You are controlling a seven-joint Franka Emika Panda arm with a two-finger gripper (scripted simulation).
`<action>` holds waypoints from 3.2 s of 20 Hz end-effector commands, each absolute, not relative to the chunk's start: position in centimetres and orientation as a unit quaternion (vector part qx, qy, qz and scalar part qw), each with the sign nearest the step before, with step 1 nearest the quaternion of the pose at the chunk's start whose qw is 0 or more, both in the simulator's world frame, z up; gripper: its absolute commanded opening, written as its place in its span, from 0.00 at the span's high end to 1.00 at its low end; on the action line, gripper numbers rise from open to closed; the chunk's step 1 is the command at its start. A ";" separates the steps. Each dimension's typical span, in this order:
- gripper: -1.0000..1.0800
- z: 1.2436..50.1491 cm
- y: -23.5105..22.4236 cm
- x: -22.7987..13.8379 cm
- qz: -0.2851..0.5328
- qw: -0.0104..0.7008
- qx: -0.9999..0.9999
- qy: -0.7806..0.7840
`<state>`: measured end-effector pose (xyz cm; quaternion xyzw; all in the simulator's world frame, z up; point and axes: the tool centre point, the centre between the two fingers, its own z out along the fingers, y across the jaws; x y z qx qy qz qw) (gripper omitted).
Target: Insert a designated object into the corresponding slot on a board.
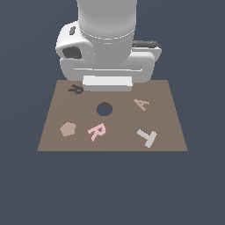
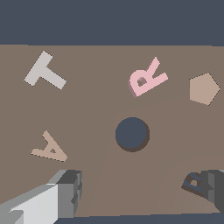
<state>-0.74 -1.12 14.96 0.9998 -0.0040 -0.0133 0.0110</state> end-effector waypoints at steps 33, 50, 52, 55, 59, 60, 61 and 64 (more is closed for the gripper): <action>0.04 5.9 -3.9 8.4 -0.001 0.001 0.888 -0.459; 0.04 4.0 -4.8 9.1 0.000 0.000 0.864 -0.503; 0.04 3.4 -4.8 9.1 0.000 0.000 0.864 -0.504; 0.04 3.0 -4.8 9.1 0.000 0.000 0.863 -0.504; 1.00 3.0 -4.8 9.1 0.000 0.000 0.863 -0.504; 1.00 3.0 -4.8 9.1 0.000 0.000 0.863 -0.504; 1.00 3.0 -4.8 9.1 0.000 0.000 0.863 -0.504; 1.00 3.0 -4.8 9.1 0.000 0.000 0.863 -0.504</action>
